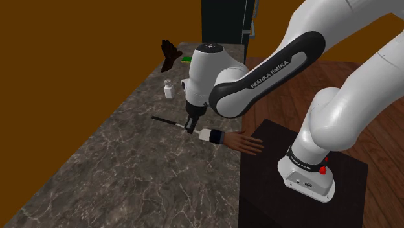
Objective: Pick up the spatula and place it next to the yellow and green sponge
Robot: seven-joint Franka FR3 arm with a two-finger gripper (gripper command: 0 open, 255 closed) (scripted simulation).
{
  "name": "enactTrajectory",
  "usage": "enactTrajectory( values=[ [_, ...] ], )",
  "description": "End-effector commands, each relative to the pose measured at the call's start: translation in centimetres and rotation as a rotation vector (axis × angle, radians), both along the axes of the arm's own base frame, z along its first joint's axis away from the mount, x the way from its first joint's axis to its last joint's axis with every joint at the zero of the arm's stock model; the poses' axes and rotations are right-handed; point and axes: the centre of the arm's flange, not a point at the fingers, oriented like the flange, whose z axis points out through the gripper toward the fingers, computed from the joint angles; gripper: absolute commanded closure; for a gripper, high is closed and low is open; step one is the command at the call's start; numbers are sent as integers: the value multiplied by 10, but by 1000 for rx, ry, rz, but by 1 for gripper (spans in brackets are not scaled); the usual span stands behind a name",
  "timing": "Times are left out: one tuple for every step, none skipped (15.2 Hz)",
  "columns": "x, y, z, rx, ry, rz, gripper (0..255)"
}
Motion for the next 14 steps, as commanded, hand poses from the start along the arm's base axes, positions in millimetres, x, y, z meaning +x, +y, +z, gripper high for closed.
enactTrajectory(
  values=[
    [0, -2, -3, -2, 5, 0, 255],
    [0, -2, 3, -2, 5, 0, 255],
    [0, -2, 8, -2, 5, 0, 255],
    [0, -2, 13, -2, 5, 0, 255],
    [0, -2, 18, -2, 5, 0, 255],
    [0, -2, 24, -2, 5, 0, 255],
    [0, -2, 29, -2, 5, 0, 255],
    [0, -2, 34, -2, 5, 0, 255],
    [0, -2, 40, -2, 5, 0, 255],
    [0, -2, 45, -2, 5, 0, 255],
    [0, -2, 50, -2, 5, 0, 255],
    [0, -2, 55, -2, 5, 0, 255],
    [0, -2, 61, -2, 5, 0, 255],
    [0, -2, 66, -2, 5, 0, 255]
  ],
)
